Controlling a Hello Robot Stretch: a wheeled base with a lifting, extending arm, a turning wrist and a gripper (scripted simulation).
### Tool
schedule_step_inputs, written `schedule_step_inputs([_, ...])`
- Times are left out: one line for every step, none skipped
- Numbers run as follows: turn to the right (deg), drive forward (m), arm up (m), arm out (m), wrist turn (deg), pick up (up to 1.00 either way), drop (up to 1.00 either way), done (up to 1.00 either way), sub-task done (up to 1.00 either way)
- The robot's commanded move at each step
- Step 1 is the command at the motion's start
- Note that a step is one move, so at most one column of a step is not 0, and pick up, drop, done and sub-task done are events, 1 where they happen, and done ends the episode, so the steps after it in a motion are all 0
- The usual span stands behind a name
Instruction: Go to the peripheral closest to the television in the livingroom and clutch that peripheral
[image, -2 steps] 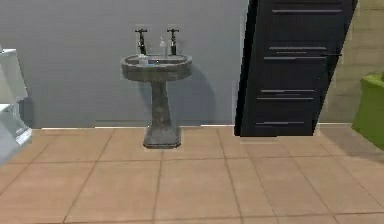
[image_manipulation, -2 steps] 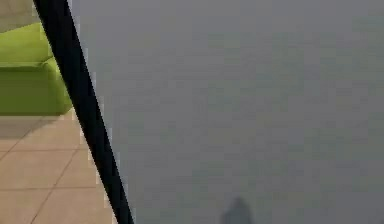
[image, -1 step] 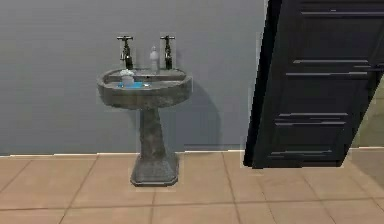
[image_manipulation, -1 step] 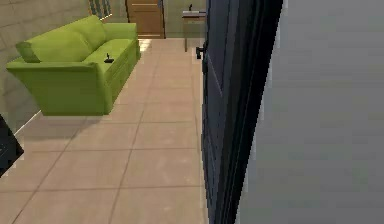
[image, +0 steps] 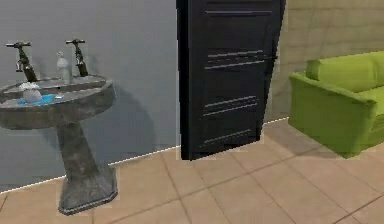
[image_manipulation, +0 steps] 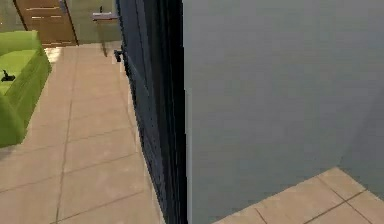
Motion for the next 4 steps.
schedule_step_inputs([0.0, 0.1, 0.0, 0.0, 0.0, 0.0, 0.0, 0.0, 0.0])
schedule_step_inputs([39.0, 0.0, 0.0, 0.0, 0.0, 0.0, 0.0, 0.0, 0.0])
schedule_step_inputs([0.0, 0.4, 0.0, 0.0, 0.0, 0.0, 0.0, 0.0, 0.0])
schedule_step_inputs([21.0, 0.0, 0.0, 0.0, 0.0, 0.0, 0.0, 0.0, 0.0])
